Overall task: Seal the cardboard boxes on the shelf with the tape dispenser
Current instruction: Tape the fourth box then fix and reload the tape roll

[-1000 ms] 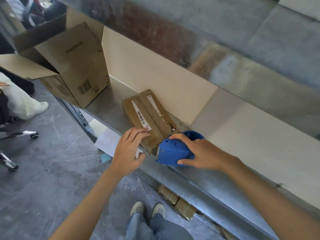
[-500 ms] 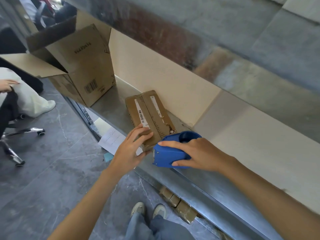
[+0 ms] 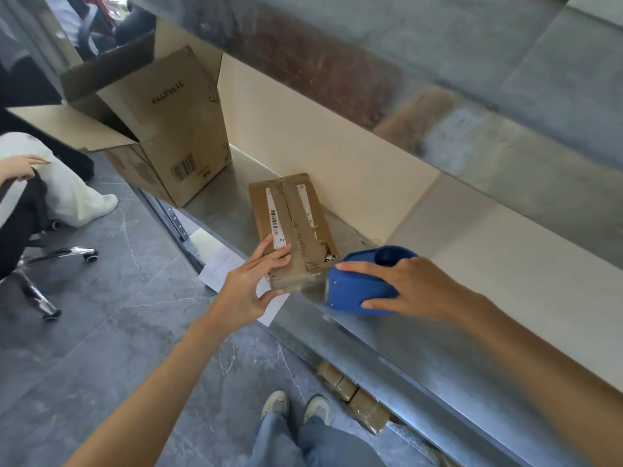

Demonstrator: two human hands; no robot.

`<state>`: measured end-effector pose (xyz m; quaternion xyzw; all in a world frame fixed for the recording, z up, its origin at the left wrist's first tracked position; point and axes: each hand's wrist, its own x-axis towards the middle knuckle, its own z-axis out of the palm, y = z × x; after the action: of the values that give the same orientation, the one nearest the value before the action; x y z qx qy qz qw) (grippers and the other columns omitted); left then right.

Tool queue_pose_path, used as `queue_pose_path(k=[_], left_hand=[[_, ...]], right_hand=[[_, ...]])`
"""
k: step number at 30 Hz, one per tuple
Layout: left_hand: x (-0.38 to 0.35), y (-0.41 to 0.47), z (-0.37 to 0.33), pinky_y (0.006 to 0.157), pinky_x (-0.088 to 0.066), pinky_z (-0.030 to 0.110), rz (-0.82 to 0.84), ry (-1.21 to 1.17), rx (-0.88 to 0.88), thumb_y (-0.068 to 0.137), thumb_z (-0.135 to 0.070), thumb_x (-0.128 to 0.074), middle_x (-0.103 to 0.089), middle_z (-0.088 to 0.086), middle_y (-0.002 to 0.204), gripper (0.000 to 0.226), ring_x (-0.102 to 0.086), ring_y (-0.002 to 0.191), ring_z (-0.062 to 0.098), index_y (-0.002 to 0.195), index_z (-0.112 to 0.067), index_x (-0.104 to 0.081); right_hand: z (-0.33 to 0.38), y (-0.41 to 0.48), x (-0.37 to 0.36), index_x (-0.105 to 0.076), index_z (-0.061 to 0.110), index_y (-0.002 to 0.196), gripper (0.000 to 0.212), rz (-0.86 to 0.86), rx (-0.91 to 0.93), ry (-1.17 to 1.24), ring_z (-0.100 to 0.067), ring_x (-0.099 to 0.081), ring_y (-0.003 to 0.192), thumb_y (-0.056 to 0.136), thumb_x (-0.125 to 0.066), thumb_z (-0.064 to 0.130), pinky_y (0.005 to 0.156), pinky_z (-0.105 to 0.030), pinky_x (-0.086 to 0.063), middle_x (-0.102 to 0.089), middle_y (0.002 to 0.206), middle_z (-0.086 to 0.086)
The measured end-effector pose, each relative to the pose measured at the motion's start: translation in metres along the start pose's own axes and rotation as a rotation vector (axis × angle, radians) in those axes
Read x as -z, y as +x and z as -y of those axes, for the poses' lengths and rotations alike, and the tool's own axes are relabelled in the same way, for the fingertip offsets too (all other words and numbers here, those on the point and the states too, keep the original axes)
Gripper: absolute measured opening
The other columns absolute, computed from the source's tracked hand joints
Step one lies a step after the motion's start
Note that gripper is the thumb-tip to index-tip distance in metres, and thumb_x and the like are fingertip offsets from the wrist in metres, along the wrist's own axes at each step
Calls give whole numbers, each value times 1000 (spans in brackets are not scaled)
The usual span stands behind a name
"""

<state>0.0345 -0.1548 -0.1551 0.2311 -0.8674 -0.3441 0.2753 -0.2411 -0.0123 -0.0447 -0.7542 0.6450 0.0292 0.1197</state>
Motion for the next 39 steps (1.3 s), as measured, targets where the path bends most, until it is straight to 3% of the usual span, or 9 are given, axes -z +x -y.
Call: queue_pose_path(k=[3,7,13,17,22,23,27,31,39], left_hand=[[0,2,2,118,-30,25,22,2,-5,80,-17,-79,-51,-3,148,57,-26,150,21,132,-9,-59],[1,1,3,119,-27,23,21,-13,3,80,-19,-77,-51,-1,148,56,-26,150,21,132,-7,-59],[11,3,1,119,-28,25,83,-6,-5,81,-19,-75,-51,-2,147,56,-29,149,13,132,-6,-58],[28,-1,14,119,-26,24,158,72,-11,79,0,-79,-41,-16,152,68,-21,151,8,138,-18,-50],[33,-4,13,119,-9,60,154,300,3,73,3,-79,-34,-12,155,88,-1,154,15,147,-26,-42],[27,-4,7,120,-11,57,126,258,24,74,-3,-80,-33,-11,155,83,-1,154,16,146,-24,-43],[4,-4,-8,112,-22,19,-47,103,103,80,-29,-81,-37,-13,153,63,-8,154,14,135,-18,-52],[-3,-5,-1,118,-23,23,-84,108,83,82,-15,-80,-41,-9,150,55,-13,153,17,131,-14,-55],[-3,-4,-2,121,-24,29,-117,71,66,80,-15,-81,-45,-6,148,51,-17,153,20,126,-11,-58]], right_hand=[[-16,-13,1,12,70,139,72,-4,-31,6,-9,-42,47,93,-43,66,60,-25,-45,-52,58,3],[-22,-22,1,9,76,132,75,-23,-71,17,-6,-36,43,90,-52,64,54,-20,-30,-37,50,10],[-14,-28,0,12,77,128,74,-12,-86,55,-5,-39,48,92,-51,61,60,-21,-32,-37,55,14],[6,-24,1,8,75,132,71,6,-56,127,-4,-40,51,94,-50,60,66,-24,-42,-40,57,11],[24,-3,-6,-4,64,144,70,58,-35,243,-11,-43,52,96,-54,50,67,-30,-44,-42,57,5],[24,-1,-7,-5,63,144,71,74,-37,258,-10,-43,53,96,-55,49,68,-30,-44,-43,58,5],[21,4,-18,-2,66,142,78,201,-72,362,-10,-53,65,95,-59,40,70,-28,-46,-58,78,-1],[19,11,-18,4,72,138,89,344,-91,457,-23,-58,83,96,-60,27,81,-40,-52,-58,101,-8],[21,14,-35,10,74,136,91,333,-97,459,-23,-57,78,95,-61,37,77,-41,-52,-58,90,-9]])
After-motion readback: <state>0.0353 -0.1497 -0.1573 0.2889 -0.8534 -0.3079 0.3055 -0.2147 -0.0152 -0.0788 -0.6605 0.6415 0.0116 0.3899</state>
